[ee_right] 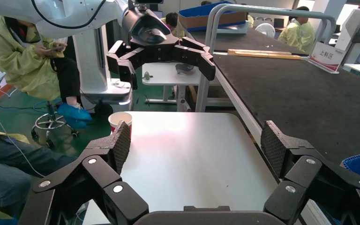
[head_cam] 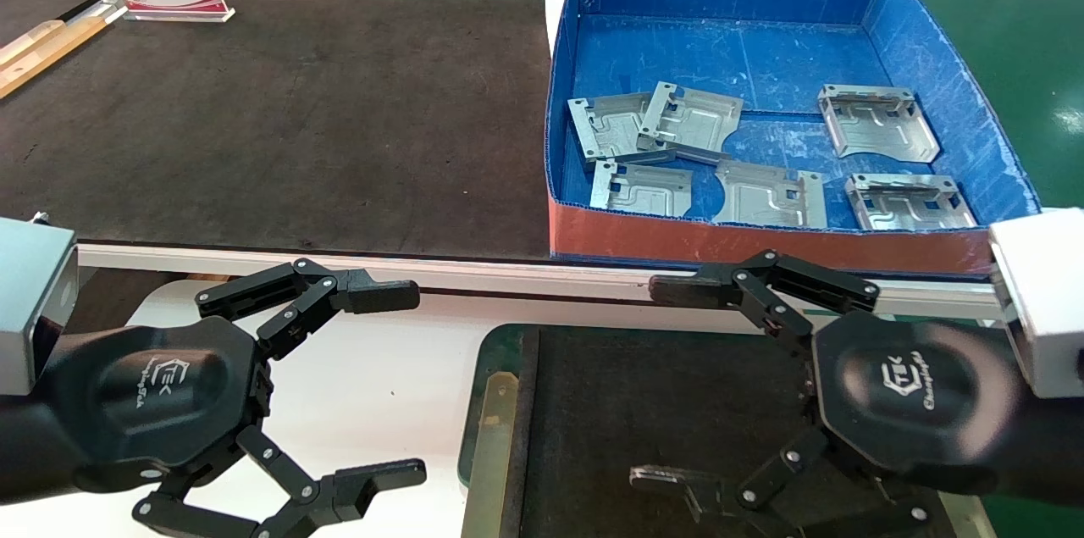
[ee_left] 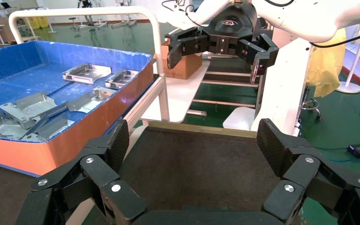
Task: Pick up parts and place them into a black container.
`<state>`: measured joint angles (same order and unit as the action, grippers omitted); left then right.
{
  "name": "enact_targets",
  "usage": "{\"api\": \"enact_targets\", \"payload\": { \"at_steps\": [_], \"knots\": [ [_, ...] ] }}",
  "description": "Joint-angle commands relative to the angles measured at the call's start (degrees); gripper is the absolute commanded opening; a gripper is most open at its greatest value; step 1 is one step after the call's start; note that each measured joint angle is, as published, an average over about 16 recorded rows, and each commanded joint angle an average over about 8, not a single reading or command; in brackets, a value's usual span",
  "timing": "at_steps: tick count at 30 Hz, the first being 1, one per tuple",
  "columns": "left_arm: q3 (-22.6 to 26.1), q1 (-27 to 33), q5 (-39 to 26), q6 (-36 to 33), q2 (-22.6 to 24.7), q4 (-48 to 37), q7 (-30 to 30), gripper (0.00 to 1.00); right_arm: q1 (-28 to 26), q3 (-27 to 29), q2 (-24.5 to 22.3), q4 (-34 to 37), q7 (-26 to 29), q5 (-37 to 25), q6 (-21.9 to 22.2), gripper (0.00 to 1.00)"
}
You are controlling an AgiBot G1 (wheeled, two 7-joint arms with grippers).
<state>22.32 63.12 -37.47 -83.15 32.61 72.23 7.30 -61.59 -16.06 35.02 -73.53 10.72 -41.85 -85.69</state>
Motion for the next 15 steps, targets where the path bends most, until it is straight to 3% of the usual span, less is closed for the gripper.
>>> {"api": "enact_targets", "payload": {
  "at_steps": [1, 6, 14, 15],
  "knots": [
    [0.0, 0.0, 0.0, 0.0, 0.0, 0.0, 0.0, 1.0, 0.0, 0.0, 0.0, 0.0, 0.0, 0.0, 0.0, 1.0],
    [0.0, 0.0, 0.0, 0.0, 0.0, 0.0, 0.0, 1.0, 0.0, 0.0, 0.0, 0.0, 0.0, 0.0, 0.0, 1.0],
    [0.0, 0.0, 0.0, 0.0, 0.0, 0.0, 0.0, 0.01, 0.0, 0.0, 0.0, 0.0, 0.0, 0.0, 0.0, 1.0],
    [0.0, 0.0, 0.0, 0.0, 0.0, 0.0, 0.0, 0.0, 0.0, 0.0, 0.0, 0.0, 0.0, 0.0, 0.0, 1.0]
  ]
}}
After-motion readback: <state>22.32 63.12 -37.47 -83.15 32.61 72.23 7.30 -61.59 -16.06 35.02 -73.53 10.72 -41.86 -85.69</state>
